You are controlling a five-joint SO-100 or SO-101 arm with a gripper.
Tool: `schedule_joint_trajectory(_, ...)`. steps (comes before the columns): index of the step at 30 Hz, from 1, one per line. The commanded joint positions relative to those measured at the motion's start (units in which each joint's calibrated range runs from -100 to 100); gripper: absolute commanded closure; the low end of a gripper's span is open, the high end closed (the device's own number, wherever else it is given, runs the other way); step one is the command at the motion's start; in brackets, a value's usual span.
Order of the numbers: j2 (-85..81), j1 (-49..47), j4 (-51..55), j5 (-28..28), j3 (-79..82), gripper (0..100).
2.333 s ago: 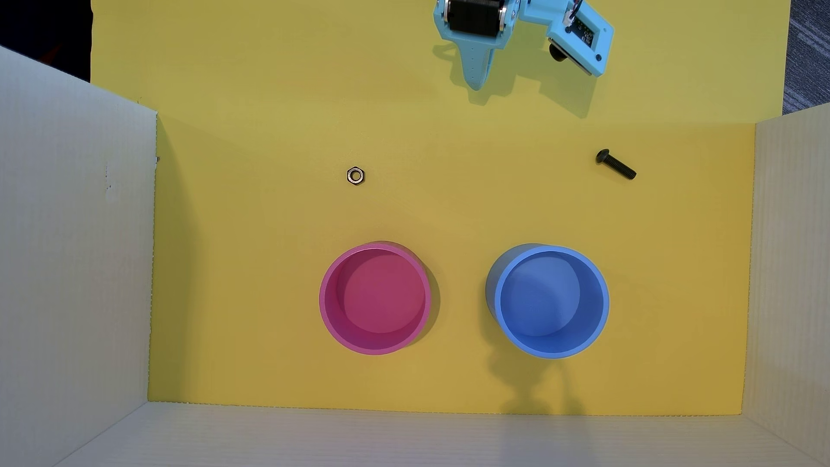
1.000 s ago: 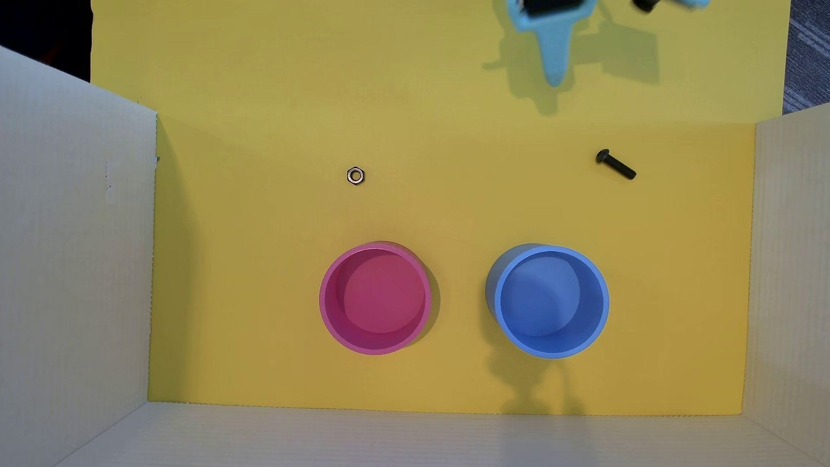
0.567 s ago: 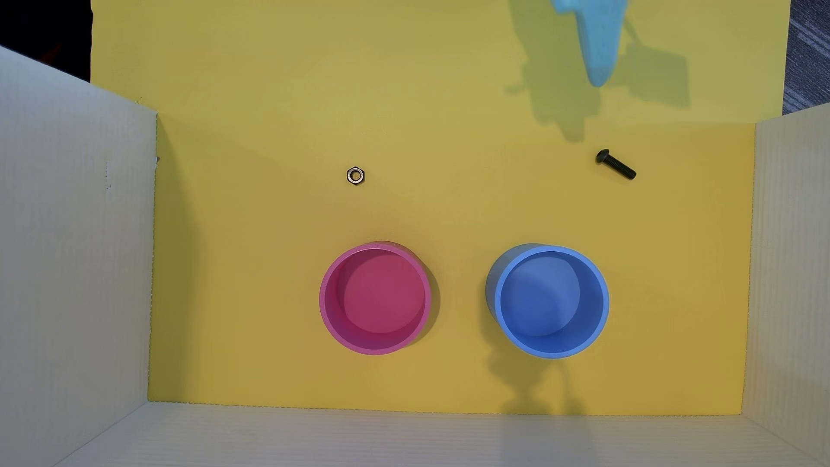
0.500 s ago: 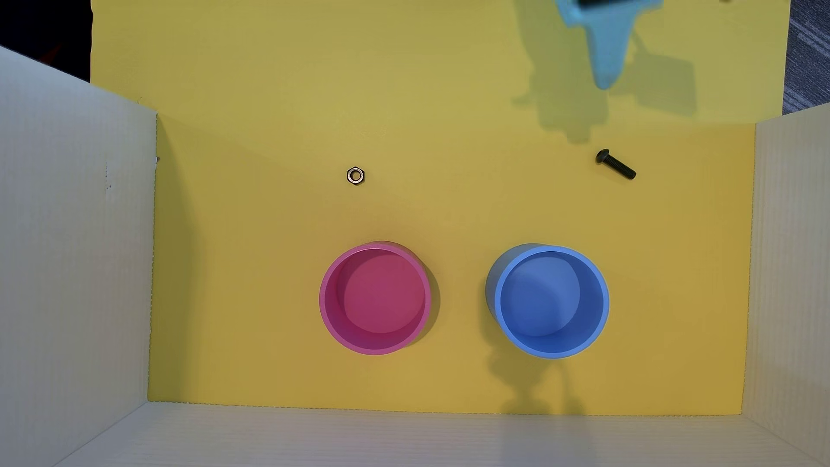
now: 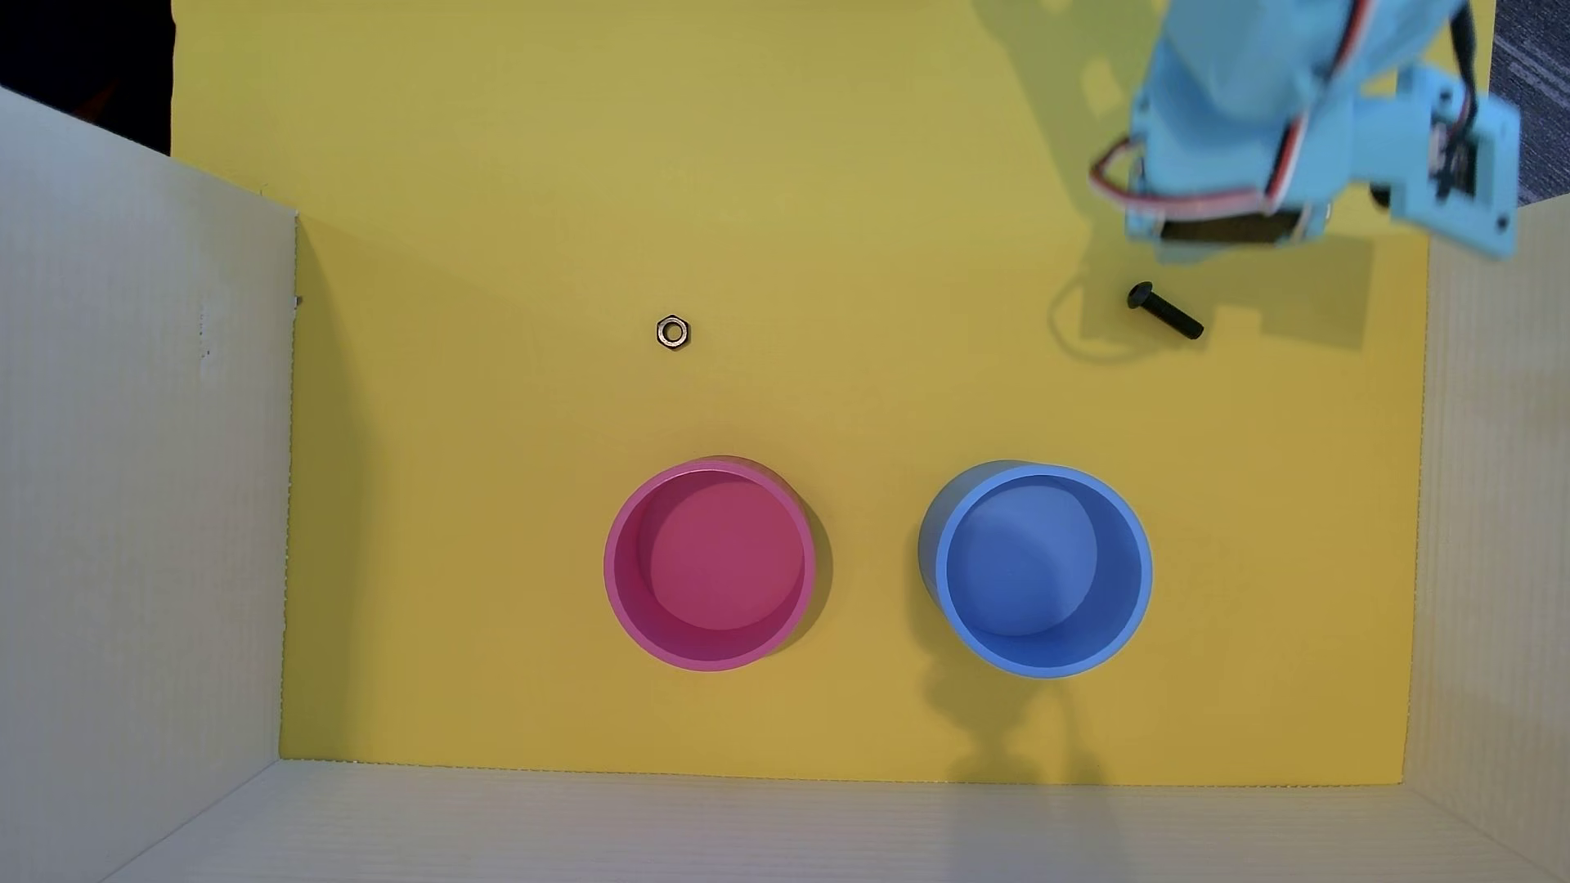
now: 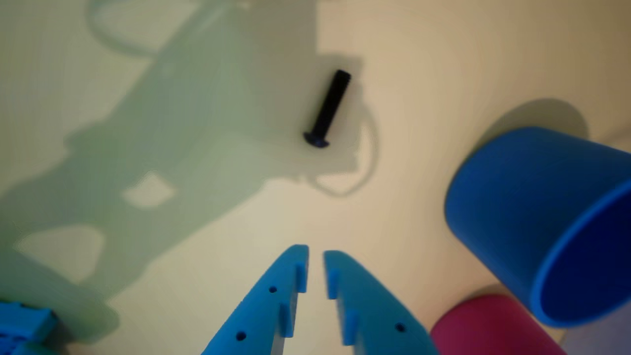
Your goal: Pick up the bolt and place it in the pink box
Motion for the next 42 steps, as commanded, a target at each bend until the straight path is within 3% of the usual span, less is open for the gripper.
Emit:
schedule_joint_trajectory(1, 3.32, -0.28, 0.20, -0.32, -4.27, 89)
schedule_joint_trajectory(5, 6.01, -0.35, -0.49, -0.32, -4.81, 82)
schedule_joint_trajectory(28, 25.03, -3.59, -1.18, -0.37, -17.66, 83)
schedule_joint_trajectory(42, 26.21, -4.84, -1.09, -0.47, -17.48, 83)
